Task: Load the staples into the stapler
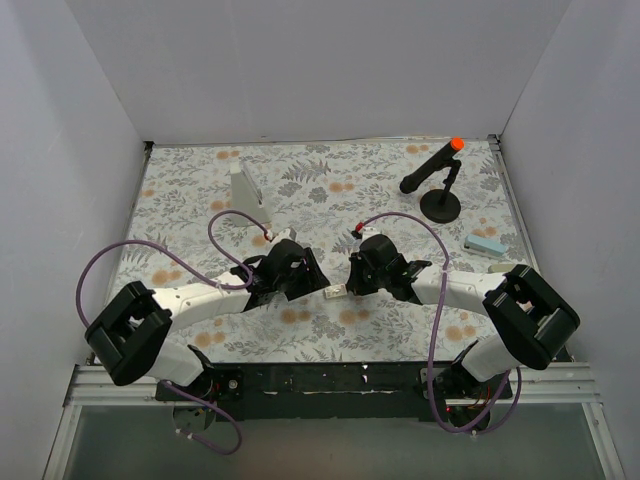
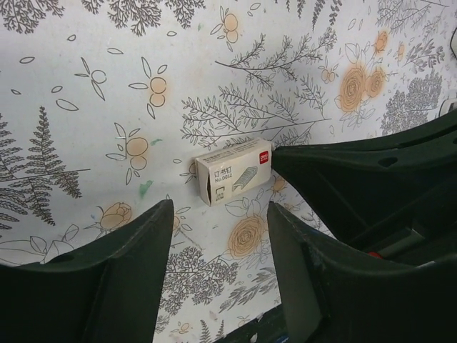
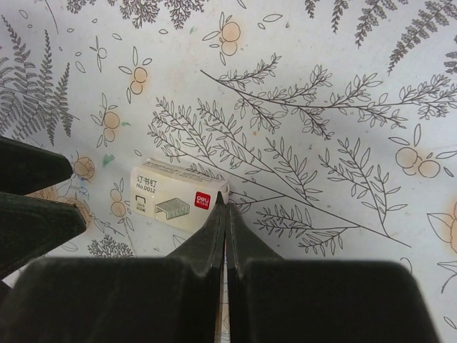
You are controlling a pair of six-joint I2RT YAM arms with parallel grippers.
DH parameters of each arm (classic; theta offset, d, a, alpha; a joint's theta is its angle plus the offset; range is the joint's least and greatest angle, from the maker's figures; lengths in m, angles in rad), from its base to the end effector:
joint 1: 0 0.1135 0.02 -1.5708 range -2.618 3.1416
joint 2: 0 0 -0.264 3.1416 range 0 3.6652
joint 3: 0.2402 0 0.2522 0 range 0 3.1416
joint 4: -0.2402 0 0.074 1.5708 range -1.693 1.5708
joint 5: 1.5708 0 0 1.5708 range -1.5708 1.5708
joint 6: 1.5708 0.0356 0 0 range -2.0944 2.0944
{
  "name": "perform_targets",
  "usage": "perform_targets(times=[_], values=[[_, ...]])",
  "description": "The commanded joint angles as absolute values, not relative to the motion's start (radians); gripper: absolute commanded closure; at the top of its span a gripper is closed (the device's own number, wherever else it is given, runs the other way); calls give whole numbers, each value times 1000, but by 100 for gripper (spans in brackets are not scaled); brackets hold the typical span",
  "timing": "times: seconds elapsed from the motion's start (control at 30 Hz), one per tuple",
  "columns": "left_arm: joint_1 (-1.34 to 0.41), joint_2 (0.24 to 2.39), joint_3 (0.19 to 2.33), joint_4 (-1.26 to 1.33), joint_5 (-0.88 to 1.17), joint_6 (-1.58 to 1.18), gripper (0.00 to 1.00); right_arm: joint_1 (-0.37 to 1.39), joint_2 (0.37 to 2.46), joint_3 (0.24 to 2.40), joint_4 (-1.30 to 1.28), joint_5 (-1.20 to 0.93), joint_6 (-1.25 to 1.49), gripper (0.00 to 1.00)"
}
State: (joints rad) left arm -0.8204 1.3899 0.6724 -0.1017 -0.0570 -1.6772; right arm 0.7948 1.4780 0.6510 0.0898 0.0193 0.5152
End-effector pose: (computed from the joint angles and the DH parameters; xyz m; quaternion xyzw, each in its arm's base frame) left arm 0.1865 -0.1971 0.1773 -0.3958 0.8415 -0.3396 0.1412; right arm 0.2013 0.2041 0.1631 -0.1235 0.9060 0.2396 0.3264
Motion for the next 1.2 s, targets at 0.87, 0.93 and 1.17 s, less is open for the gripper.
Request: perform_targets(times=[0.87, 0.93, 1.17], values=[[-836, 1497, 675, -9, -18, -1813, 73, 819, 1482, 707, 71, 61, 505, 99], [-836, 1499, 673, -6, -20, -1813, 73, 819, 1483, 706, 71, 60, 505, 99], [-836, 1516, 676, -14, -18, -1819, 73, 819, 1486, 706, 74, 55, 508, 99]])
